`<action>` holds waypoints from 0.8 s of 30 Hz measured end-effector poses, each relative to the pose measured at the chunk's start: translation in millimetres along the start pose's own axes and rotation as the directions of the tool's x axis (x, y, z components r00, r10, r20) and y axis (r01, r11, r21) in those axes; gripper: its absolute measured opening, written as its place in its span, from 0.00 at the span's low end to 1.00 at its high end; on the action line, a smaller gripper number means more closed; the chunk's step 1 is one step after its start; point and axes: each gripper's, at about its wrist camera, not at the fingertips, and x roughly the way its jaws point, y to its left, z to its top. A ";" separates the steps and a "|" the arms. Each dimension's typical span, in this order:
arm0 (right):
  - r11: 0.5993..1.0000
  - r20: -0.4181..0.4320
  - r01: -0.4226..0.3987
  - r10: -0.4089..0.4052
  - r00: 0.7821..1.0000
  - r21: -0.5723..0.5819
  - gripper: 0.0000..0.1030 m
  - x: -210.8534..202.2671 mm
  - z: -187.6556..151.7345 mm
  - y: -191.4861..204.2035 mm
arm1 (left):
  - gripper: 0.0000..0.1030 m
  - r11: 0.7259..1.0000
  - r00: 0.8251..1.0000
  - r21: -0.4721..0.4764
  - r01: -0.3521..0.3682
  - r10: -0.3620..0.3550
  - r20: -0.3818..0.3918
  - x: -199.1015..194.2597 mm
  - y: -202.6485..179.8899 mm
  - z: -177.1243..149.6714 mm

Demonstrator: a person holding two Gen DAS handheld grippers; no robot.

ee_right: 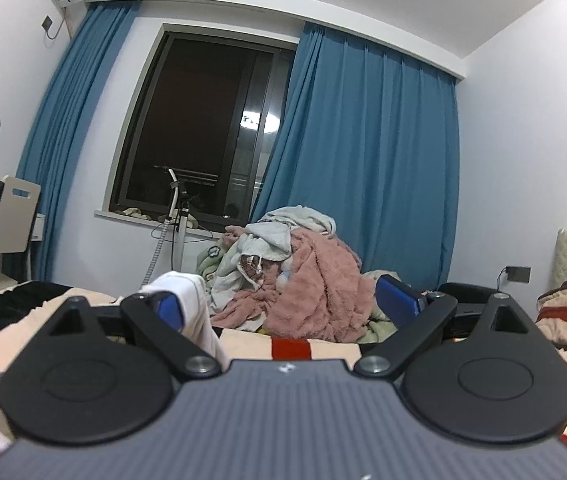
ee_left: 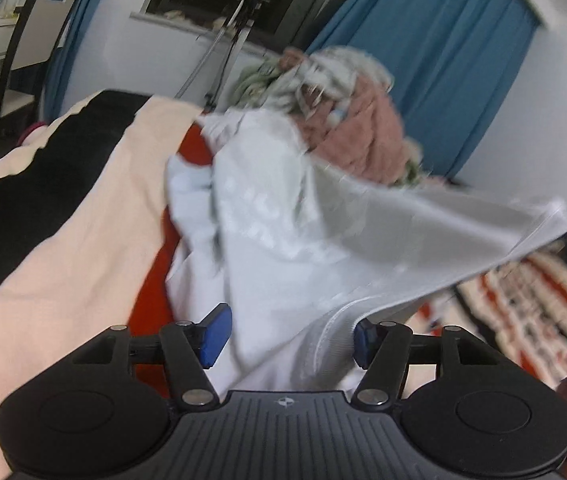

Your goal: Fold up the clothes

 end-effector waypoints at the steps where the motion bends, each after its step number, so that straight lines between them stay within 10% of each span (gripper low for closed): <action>1: 1.000 -0.001 0.006 -0.006 1.000 0.000 0.94 0.2 -1.3 -0.3 | 0.64 0.999 0.999 0.020 -0.027 0.027 -0.021 3.7 -1.1 -1.9; 13: 0.993 -0.222 0.079 -0.057 0.973 0.090 0.94 38.0 -26.7 -29.4 | 0.88 0.951 0.971 0.225 -0.212 0.230 -0.058 26.7 -6.7 -14.3; 24: 0.952 -0.476 0.146 -0.001 0.879 0.269 0.94 58.9 -83.3 -47.2 | 0.90 0.931 0.950 0.192 -0.312 0.299 0.091 12.1 -6.3 -2.8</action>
